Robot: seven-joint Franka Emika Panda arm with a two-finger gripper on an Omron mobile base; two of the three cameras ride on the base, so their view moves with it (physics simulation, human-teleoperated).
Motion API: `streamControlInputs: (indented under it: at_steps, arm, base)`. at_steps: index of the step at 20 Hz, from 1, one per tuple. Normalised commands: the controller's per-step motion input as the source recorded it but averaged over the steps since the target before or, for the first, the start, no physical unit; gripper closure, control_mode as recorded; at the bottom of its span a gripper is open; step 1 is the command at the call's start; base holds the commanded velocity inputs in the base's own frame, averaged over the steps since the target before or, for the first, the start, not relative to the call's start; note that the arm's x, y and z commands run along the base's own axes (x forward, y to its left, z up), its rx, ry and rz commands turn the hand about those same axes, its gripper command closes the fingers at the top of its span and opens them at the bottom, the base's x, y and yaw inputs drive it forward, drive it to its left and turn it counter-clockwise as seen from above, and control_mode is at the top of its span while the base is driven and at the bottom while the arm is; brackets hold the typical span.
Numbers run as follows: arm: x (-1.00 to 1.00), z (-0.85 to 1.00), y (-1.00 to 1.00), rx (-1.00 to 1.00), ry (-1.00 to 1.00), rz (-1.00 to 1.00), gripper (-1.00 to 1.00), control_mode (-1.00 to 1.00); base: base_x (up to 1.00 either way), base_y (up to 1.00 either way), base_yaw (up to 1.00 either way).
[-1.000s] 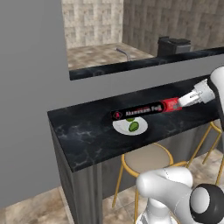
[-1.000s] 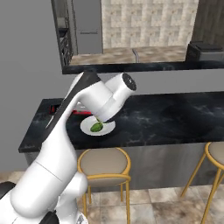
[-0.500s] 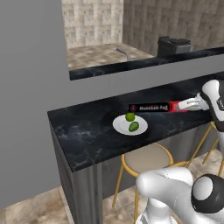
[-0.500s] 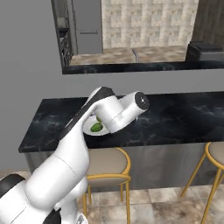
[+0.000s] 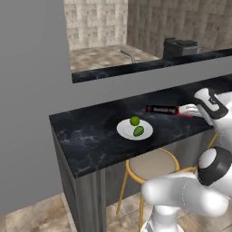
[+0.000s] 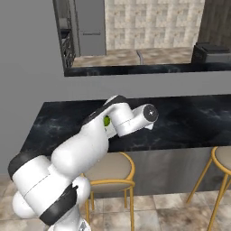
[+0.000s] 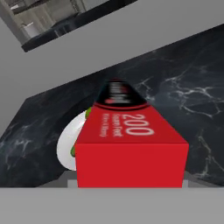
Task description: Retrieve the tupperware and aluminum foil from the cabinet and place them on the dining counter near the plate with lime and avocado to prepare for storing leftovers.
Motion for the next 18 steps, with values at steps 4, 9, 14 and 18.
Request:
streamControlInputs:
  at_steps: [4, 9, 14, 18]
  arm:
    - [0.52, -0.29, -0.03, 0.00, 0.00, -0.11, 1.00, -1.00]
    - [0.42, -0.23, 0.00, 0.00, 0.00, -0.04, 1.00, -1.00]
    - [0.46, -0.26, 0.00, 0.00, 0.02, -0.04, 1.00, -1.00]
    - [0.47, -0.31, 0.00, 0.00, 0.03, -0.05, 1.00, -1.00]
  base:
    - [0.00, 0.00, 0.00]
    - [0.00, 0.00, 0.00]
    - [0.00, 0.00, 0.00]
    - [0.00, 0.00, 0.00]
